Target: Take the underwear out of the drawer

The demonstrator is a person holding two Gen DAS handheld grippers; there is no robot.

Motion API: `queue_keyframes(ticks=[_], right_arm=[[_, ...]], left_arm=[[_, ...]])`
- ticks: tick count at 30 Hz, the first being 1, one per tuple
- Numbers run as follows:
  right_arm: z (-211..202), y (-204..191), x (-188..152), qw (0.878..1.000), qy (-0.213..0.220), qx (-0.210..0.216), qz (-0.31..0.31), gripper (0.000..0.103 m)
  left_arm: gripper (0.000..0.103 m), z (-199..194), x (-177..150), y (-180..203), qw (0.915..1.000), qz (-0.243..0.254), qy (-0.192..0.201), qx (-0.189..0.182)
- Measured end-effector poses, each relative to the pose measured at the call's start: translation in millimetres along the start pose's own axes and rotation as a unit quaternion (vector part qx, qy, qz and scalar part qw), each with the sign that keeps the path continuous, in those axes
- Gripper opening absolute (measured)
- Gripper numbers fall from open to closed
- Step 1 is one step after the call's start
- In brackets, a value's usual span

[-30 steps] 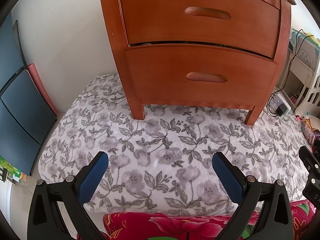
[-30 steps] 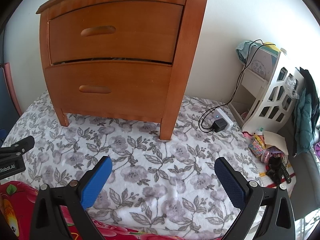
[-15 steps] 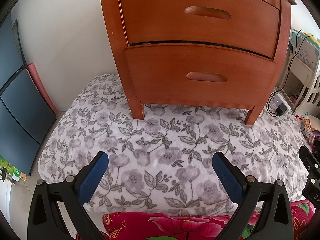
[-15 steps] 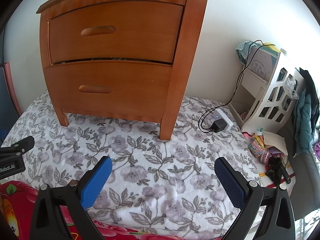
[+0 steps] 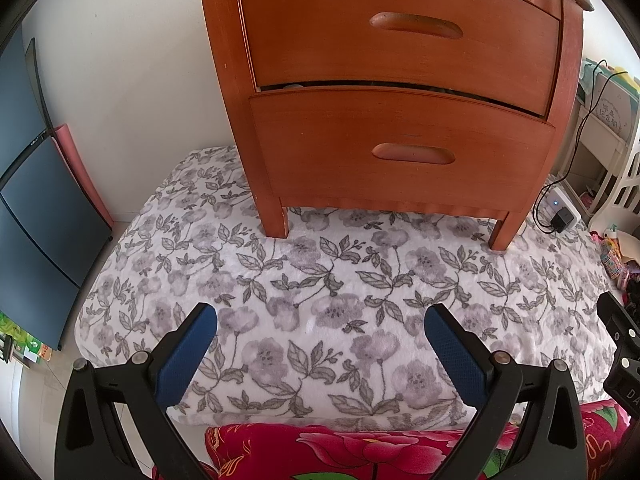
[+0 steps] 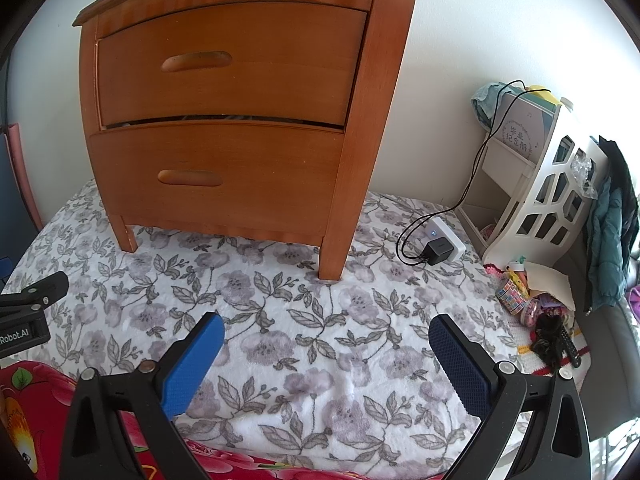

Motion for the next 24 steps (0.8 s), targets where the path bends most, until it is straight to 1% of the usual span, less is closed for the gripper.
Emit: queue_keyframes(ticks=[7, 15, 19, 24], right_arm=[[0.1, -1.0, 0.3, 1.000, 0.000, 0.000, 0.000, 0.103], [0.7, -1.8, 0.6, 1.000, -0.001, 0.000, 0.001, 0.103], [0.0, -1.3, 0.4, 1.000, -0.001, 0.001, 0.002, 0.103], [-1.6, 1.6, 0.5, 1.000, 0.002, 0.004, 0.004, 0.103]], left_arm=[[0.103, 0.2, 0.0, 0.2, 1.0000, 0.000, 0.000, -0.001], [0.103, -0.3, -2.6, -0.9, 0.9997, -0.009, -0.003, -0.021], [0.103, -2.9, -1.6, -1.4, 0.9997, -0.013, 0.001, -0.022], [0.103, -8.5, 0.9, -8.9, 0.9985, -0.027, 0.010, -0.048]])
Point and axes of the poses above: each gripper's, at about its wrist camera, not at the fingertips, and z roughly the way its jaws point, y to its right, x to its top, the point moved 1 cm from there along z, roughly the way its jaws point, and after that the axes turned 10 degrees about x, right-handed, at the moved point
